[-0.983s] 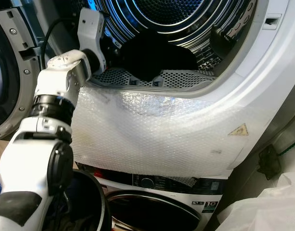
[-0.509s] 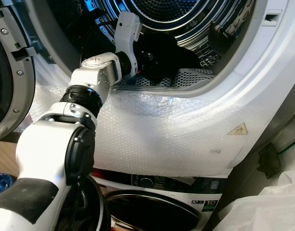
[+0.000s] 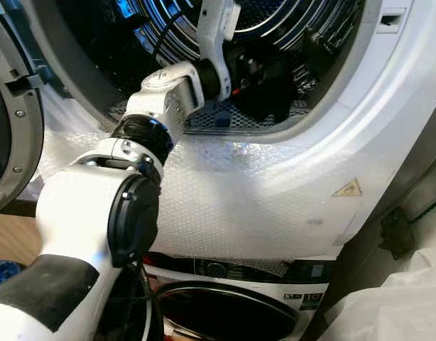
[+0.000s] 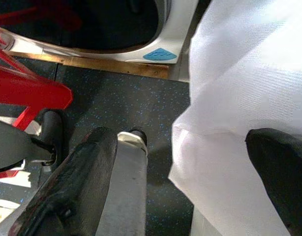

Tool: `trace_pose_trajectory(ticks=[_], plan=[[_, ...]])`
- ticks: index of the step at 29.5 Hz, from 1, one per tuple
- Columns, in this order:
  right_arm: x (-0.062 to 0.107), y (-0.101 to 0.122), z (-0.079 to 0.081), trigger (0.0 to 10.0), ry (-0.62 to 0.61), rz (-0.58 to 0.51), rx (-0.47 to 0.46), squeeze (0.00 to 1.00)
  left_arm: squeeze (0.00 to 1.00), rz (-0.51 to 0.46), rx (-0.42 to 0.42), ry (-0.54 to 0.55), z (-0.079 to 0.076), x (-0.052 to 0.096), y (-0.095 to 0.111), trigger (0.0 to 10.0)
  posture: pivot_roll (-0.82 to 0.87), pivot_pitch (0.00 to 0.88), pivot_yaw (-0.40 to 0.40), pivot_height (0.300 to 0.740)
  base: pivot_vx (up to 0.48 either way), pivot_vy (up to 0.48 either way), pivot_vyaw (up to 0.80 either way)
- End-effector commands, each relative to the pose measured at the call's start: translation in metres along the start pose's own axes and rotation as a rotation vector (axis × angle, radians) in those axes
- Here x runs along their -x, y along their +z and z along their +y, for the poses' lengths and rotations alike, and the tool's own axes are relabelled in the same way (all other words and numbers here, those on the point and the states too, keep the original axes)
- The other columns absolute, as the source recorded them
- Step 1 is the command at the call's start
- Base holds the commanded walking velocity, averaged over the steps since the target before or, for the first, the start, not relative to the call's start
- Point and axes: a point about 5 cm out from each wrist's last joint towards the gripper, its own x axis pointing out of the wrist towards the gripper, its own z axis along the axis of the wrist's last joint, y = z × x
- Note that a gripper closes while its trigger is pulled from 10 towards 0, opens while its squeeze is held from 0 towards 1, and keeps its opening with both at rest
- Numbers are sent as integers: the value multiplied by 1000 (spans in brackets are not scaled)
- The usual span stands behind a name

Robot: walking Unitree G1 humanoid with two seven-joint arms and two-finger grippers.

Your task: Clothes washing

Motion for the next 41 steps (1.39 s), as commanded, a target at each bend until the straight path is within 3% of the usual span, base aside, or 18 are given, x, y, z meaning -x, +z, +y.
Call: trace_pose_trajectory(ticks=[1, 6, 10, 11, 15, 16, 17, 18, 21, 24, 27, 29, 31, 34, 38, 41], plan=[[2, -7, 2, 10000, 6, 19, 4, 0, 0, -57, -46, 115, 6, -1, 14, 10000, -138, 0, 70, 740, 0, 0, 0], [1, -5, 3, 10000, 10, 13, 12, 0, 0, -65, -60, 135, 12, 5, 14, 10000, -133, 0, 67, 740, 0, 0, 0], [-1, 1, 5, 10000, 19, 2, 19, 0, 0, -27, -190, -16, 13, 14, 21, 10000, -100, 0, 54, 740, 0, 0, 0], [-1, 1, 5, 10000, 18, 2, 18, 0, 0, -24, -194, -17, 13, 15, 21, 10000, -100, 0, 54, 740, 0, 0, 0], [-2, 5, 8, 10000, 27, -3, 18, 0, 0, 62, -262, -214, 10, 25, 18, 10000, -80, 0, 49, 740, 0, 0, 0], [-2, 6, 10, 10000, 32, -3, 19, 0, 0, 99, -296, -287, 10, 30, 15, 10000, -75, 0, 53, 740, 0, 0, 0], [-3, 9, 14, 10000, 43, -3, 13, 0, 0, 173, -341, -402, 14, 47, 9, 10000, -67, 0, 56, 740, 0, 0, 0], [-3, 9, 14, 10000, 43, -3, 13, 0, 0, 173, -341, -402, 14, 47, 9, 10000, -67, 0, 56, 740, 0, 0, 0], [-5, 13, 18, 10000, 56, -5, 8, 0, 0, 231, -416, -462, 20, 65, 7, 10000, -44, 0, 54, 740, 0, 0, 0], [-6, 18, 23, 10000, 71, -12, 18, 0, 0, 241, -480, -513, 21, 88, 19, 10000, -15, 0, 49, 740, 0, 0, 0], [-6, 20, 25, 10000, 78, -13, 23, 0, 0, 236, -513, -515, 19, 96, 26, 10000, -15, 0, 49, 740, 0, 0, 0], [-8, 26, 29, 10000, 92, -22, 30, 0, 0, 258, -545, -536, 12, 120, 36, 10000, 23, 0, 42, 740, 0, 0, 0], [-8, 28, 31, 10000, 101, -28, 36, 0, 0, 307, -566, -547, 8, 131, 33, 10000, 33, 0, 41, 740, 0, 0, 0], [-8, 29, 33, 10000, 108, -28, 42, 0, 0, 351, -649, -486, 9, 131, 24, 10000, 51, 0, 39, 740, 0, 0, 0], [-8, 29, 34, 10000, 109, -25, 43, 0, 0, 356, -761, -413, 2, 120, 10, 10000, 55, 0, 39, 740, 0, 0, 0], [-8, 29, 35, 10000, 108, -27, 37, 0, 0, 308, -747, -399, -5, 113, -1, 10000, 45, 0, 42, 740, 0, 0, 0]])
